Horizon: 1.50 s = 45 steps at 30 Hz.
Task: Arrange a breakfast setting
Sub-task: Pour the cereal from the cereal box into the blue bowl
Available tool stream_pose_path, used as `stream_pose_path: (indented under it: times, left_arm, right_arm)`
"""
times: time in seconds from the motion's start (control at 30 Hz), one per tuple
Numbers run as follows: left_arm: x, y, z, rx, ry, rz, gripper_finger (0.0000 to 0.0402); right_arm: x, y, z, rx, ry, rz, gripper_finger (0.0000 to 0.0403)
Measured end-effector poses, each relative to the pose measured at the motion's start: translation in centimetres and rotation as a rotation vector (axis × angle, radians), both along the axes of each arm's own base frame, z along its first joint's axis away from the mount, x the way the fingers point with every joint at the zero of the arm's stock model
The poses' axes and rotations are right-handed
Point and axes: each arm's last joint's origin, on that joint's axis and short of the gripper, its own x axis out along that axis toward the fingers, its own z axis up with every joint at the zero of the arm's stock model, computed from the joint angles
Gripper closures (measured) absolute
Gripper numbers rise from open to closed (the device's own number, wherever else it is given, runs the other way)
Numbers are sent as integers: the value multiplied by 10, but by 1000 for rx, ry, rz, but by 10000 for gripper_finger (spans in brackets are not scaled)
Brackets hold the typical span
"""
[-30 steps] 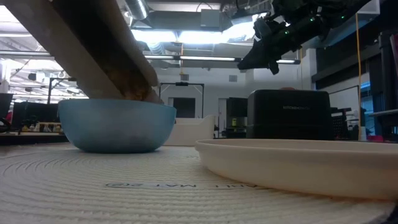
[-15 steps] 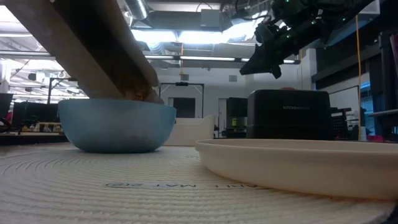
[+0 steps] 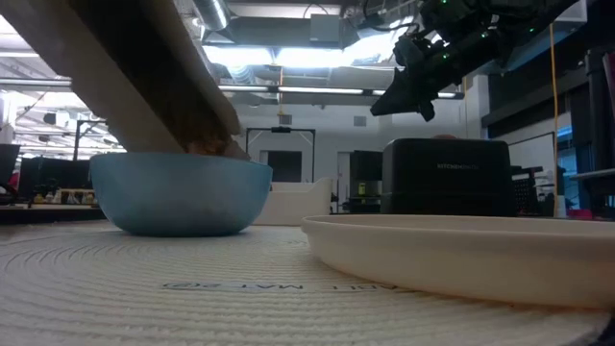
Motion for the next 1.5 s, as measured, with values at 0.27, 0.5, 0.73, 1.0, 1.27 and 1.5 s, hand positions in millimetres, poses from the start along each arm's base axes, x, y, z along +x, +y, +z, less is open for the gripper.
stream_pose_path:
  times: [0.27, 0.5, 0.73, 1.0, 1.27, 1.5]
  left_arm:
    - [0, -3, 0, 33, -21, 12, 357]
    - [0, -3, 0, 9, -39, 52, 357]
    - [-5, -1, 1, -58, -62, 83, 357]
    - [-10, 0, -9, -98, -32, 84, 357]
    - [-21, 5, -7, -170, -89, 144, 357]
    - [-28, 8, -6, -218, -115, 171, 357]
  right_arm:
    - [0, 0, 0, -6, 2, 1, 377]
    - [0, 0, 0, -13, 3, 6, 377]
    - [0, 0, 0, -12, 3, 6, 377]
    - [0, 1, 0, -3, -1, 24, 377]
    - [4, 10, 0, -3, -1, 59, 377]
    - [8, 19, 0, -25, 9, 67, 377]
